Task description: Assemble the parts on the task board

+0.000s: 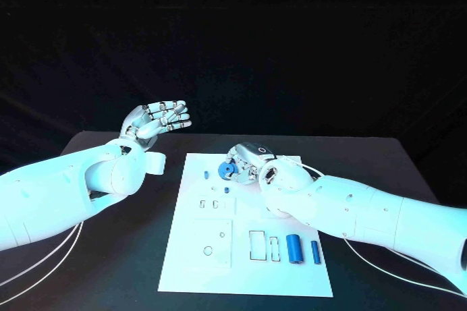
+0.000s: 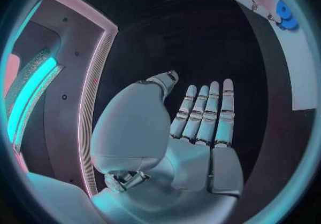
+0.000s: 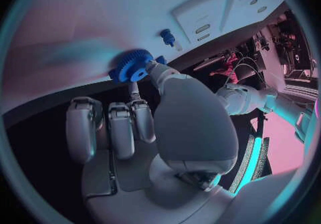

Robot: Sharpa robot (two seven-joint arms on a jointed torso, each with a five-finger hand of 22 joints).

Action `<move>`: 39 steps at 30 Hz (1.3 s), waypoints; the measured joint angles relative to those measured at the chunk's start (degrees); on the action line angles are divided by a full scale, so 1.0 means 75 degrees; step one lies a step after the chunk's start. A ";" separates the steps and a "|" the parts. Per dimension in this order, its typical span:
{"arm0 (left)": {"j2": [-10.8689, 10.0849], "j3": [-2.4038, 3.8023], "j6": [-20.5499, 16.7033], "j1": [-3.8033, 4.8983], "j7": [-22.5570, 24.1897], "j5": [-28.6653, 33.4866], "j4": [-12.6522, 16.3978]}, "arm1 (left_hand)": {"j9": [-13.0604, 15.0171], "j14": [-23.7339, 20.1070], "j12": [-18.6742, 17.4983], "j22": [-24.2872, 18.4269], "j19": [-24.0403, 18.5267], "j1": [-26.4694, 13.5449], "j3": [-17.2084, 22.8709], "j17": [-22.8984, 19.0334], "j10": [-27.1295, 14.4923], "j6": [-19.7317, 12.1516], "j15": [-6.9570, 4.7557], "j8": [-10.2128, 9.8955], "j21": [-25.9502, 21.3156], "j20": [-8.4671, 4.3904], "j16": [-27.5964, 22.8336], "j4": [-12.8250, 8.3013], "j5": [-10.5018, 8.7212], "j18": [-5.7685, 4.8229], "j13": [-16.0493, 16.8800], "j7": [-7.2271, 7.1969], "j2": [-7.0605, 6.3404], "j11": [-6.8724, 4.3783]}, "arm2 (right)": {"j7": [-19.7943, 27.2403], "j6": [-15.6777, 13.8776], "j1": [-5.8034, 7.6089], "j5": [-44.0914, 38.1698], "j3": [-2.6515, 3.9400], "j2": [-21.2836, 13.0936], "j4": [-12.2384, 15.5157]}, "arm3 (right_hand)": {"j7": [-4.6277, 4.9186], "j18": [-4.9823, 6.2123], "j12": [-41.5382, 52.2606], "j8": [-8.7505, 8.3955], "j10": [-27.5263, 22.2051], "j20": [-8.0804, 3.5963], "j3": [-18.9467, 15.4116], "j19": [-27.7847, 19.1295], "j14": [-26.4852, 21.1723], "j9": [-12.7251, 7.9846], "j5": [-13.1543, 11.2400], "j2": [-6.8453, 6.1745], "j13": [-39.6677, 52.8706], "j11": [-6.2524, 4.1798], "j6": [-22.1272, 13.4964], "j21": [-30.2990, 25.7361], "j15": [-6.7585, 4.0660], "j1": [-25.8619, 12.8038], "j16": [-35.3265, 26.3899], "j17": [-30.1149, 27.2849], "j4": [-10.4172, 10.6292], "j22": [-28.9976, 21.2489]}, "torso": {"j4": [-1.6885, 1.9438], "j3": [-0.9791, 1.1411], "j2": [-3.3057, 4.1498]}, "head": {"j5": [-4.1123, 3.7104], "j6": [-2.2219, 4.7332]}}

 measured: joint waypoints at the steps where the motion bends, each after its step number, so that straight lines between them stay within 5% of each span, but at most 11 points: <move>1: 0.0001 0.0000 0.0000 0.0000 0.0000 0.0000 -0.0005 | 0.0000 0.0000 0.0000 0.0000 0.0000 0.0000 0.0000 0.0000 0.0000 0.0000 0.0000 0.0000 0.0000 0.0000 0.0000 0.0000 0.0000 0.0000 0.0000 0.0000 0.0000 0.0000 | 0.0005 0.0011 0.0000 0.0013 0.0000 0.0000 -0.0009 | 0.0011 0.0000 0.0000 -0.0056 0.0000 0.0013 -0.0074 0.0014 0.0000 -0.0018 0.0000 -0.0030 0.0000 0.0000 -0.0071 0.0000 0.0000 -0.0030 0.0000 0.0000 0.0015 0.0000 | 0.0000 0.0000 0.0001 | 0.0002 -0.0001; 13: 0.0016 0.0000 -0.0001 0.0000 0.0001 0.0001 -0.0043 | 0.0000 0.0000 0.0000 0.0000 0.0000 0.0000 0.0000 0.0000 0.0000 0.0000 0.0000 0.0000 0.0000 0.0000 0.0000 0.0000 0.0000 0.0000 0.0000 0.0000 0.0000 0.0000 | 0.0042 0.0082 0.0004 0.0084 -0.0002 -0.0005 -0.0030 | 0.0048 0.0000 -0.0031 -0.0115 -0.0028 0.0041 -0.0165 -0.0014 0.0028 -0.0040 0.0000 -0.0038 -0.0001 0.0027 -0.0106 -0.0029 0.0029 -0.0037 0.0000 -0.0001 0.0065 -0.0001 | 0.0004 0.0005 0.0001 | 0.0007 -0.0006; 26: 0.0022 0.0000 -0.0001 0.0000 0.0002 0.0002 -0.0057 | 0.0000 0.0000 0.0000 0.0000 0.0000 0.0000 0.0000 0.0000 0.0000 0.0000 0.0000 0.0000 0.0000 0.0000 0.0000 0.0000 0.0000 0.0000 0.0000 0.0000 0.0000 0.0000 | 0.0051 0.0319 0.0012 0.0344 0.0009 -0.0050 -0.0062 | 0.0038 0.0001 -0.0031 -0.0291 0.0000 0.0068 -0.0812 0.0013 0.0001 -0.0060 0.0000 0.0469 -0.0001 0.0054 -0.0121 -0.0029 0.0057 -0.0885 0.0000 -0.0001 0.0429 0.0005 | 0.0005 0.0004 -0.0002 | 0.0004 0.0004; 39: 0.0032 0.0000 0.0003 0.0000 0.0000 0.0005 -0.0058 | 0.0007 0.0000 0.0000 0.0000 0.0000 0.0000 0.0022 0.0000 0.0000 0.0000 0.0000 0.0000 0.0000 0.0000 -0.0039 -0.0022 0.0000 -0.0001 0.0000 0.0000 0.0000 0.0000 | 0.0185 0.0305 -0.0016 0.0771 -0.0010 -0.0289 -0.0026 | 0.0008 0.0001 -0.0007 -0.0290 0.0001 0.0067 -0.0837 0.0013 0.0001 -0.0029 0.0000 0.0505 -0.0002 0.0054 -0.0032 -0.0013 0.0056 -0.0921 0.0000 -0.0002 0.0401 0.0003 | 0.0018 0.0001 -0.0002 | -0.0014 0.0001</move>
